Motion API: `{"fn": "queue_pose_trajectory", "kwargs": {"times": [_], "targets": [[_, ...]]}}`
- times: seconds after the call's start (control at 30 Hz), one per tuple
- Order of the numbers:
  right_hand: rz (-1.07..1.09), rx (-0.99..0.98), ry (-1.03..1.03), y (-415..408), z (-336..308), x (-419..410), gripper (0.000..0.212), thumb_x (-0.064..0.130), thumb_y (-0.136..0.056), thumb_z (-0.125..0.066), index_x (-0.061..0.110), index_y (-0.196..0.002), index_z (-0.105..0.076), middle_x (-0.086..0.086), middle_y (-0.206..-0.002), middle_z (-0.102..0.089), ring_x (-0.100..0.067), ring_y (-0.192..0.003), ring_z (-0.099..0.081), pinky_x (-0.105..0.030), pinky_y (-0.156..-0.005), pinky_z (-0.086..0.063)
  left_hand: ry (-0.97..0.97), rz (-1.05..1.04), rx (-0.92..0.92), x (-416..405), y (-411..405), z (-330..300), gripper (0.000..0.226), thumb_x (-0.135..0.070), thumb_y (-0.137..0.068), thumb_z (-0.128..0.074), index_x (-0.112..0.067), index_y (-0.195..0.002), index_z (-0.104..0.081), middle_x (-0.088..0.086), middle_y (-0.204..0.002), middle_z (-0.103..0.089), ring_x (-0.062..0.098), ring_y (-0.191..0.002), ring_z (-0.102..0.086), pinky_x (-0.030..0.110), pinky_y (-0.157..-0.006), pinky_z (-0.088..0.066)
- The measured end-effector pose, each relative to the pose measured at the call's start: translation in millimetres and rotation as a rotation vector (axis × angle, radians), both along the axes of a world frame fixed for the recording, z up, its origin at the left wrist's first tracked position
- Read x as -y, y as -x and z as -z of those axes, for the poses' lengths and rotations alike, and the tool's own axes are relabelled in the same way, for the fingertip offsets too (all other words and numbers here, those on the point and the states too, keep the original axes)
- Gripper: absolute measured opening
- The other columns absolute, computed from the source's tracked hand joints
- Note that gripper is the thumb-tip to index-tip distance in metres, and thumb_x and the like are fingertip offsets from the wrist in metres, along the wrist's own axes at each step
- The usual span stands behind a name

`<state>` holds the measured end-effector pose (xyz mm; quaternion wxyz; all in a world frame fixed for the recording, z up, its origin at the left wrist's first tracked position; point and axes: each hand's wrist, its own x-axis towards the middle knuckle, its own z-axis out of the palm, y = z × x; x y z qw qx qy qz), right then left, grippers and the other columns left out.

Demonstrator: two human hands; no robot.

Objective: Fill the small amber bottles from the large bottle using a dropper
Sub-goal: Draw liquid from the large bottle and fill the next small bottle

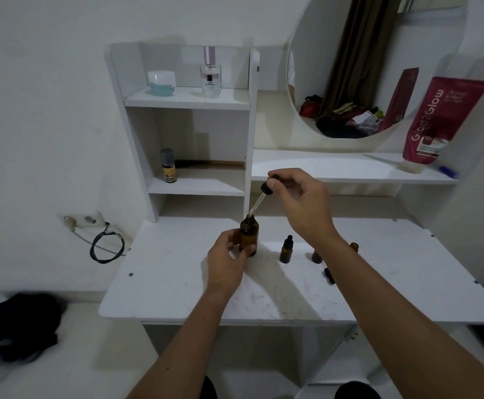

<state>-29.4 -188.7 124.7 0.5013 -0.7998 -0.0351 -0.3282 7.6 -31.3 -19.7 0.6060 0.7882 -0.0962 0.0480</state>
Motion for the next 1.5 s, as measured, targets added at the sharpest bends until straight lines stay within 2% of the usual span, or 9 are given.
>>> {"fn": "queue_pose_trajectory", "kwargs": {"times": [0.23,0.37,0.53,0.63,0.87,1.07,1.2,1.37,1.5], "targets": [[0.010,0.000,0.046,-5,3,3,0.017,0.013,-0.096,-0.073,0.012,-0.112,-0.077,0.004,-0.104,-0.077,-0.003,-0.097,-0.072,-0.015,-0.090,-0.054,-0.018,-0.014,0.016,1,-2,4,0.043,-0.025,-0.087,-0.079,-0.026,-0.126,-0.061,-0.020,-0.113,-0.064,0.005,-0.108,-0.060,0.021,-0.097,-0.047],[-0.004,-0.049,0.072,-9,11,-1,0.017,0.016,-0.097,-0.073,0.013,-0.113,-0.077,0.003,-0.105,-0.077,-0.007,-0.098,-0.073,-0.020,-0.093,-0.056,-0.025,-0.020,0.030,2,-2,5,0.043,-0.024,-0.087,-0.080,-0.024,-0.126,-0.062,-0.019,-0.113,-0.065,0.005,-0.108,-0.061,0.019,-0.096,-0.046],[-0.024,-0.141,0.144,-19,23,-8,0.015,0.019,-0.096,-0.074,0.016,-0.110,-0.079,0.008,-0.101,-0.077,0.002,-0.093,-0.070,-0.008,-0.086,-0.052,-0.032,-0.025,0.034,2,-2,6,0.042,-0.025,-0.087,-0.080,-0.025,-0.125,-0.062,-0.021,-0.111,-0.065,0.003,-0.106,-0.061,0.012,-0.094,-0.044],[-0.011,-0.210,0.181,-24,35,-9,0.015,0.022,-0.095,-0.076,0.017,-0.108,-0.080,0.009,-0.098,-0.078,0.002,-0.090,-0.071,-0.006,-0.083,-0.052,-0.033,-0.029,0.036,2,-3,6,0.043,-0.024,-0.087,-0.080,-0.025,-0.126,-0.062,-0.020,-0.112,-0.066,0.003,-0.107,-0.061,0.018,-0.096,-0.047],[0.038,-0.250,0.161,-28,43,-9,0.005,0.014,-0.093,-0.077,0.013,-0.096,-0.081,0.015,-0.084,-0.072,0.013,-0.079,-0.065,-0.001,-0.073,-0.047,-0.042,-0.024,0.045,3,-2,6,0.042,-0.023,-0.088,-0.079,-0.024,-0.126,-0.062,-0.019,-0.114,-0.066,0.005,-0.108,-0.061,0.020,-0.097,-0.048],[-0.002,-0.258,0.153,-20,35,-10,0.012,0.018,-0.098,-0.072,0.016,-0.107,-0.078,0.017,-0.092,-0.072,0.016,-0.084,-0.064,0.001,-0.077,-0.046,-0.070,-0.033,0.029,4,-2,4,0.042,-0.024,-0.089,-0.078,-0.025,-0.127,-0.061,-0.022,-0.113,-0.062,0.002,-0.107,-0.058,0.003,-0.088,-0.037],[0.003,-0.190,0.065,-13,20,-6,0.014,0.018,-0.098,-0.071,0.015,-0.111,-0.077,0.013,-0.098,-0.075,0.010,-0.091,-0.068,-0.003,-0.084,-0.049,-0.070,-0.030,0.030,4,-2,5,0.042,-0.025,-0.089,-0.078,-0.023,-0.128,-0.061,-0.019,-0.115,-0.064,0.002,-0.108,-0.058,0.005,-0.090,-0.038],[-0.015,-0.084,-0.024,-4,4,1,0.015,0.014,-0.098,-0.071,0.014,-0.111,-0.078,0.009,-0.103,-0.078,-0.004,-0.100,-0.072,-0.016,-0.095,-0.054,-0.045,-0.046,0.022,4,-2,5,0.045,-0.024,-0.087,-0.080,-0.021,-0.127,-0.061,-0.013,-0.116,-0.068,0.006,-0.109,-0.062,0.022,-0.098,-0.049],[0.006,-0.016,-0.095,7,-3,9,0.016,0.016,-0.098,-0.071,0.016,-0.113,-0.077,0.006,-0.106,-0.078,-0.011,-0.104,-0.072,-0.025,-0.098,-0.056,-0.039,-0.050,0.017,4,1,3,0.044,-0.022,-0.086,-0.081,-0.021,-0.125,-0.061,-0.014,-0.112,-0.067,0.009,-0.109,-0.064,0.023,-0.096,-0.051]]}}
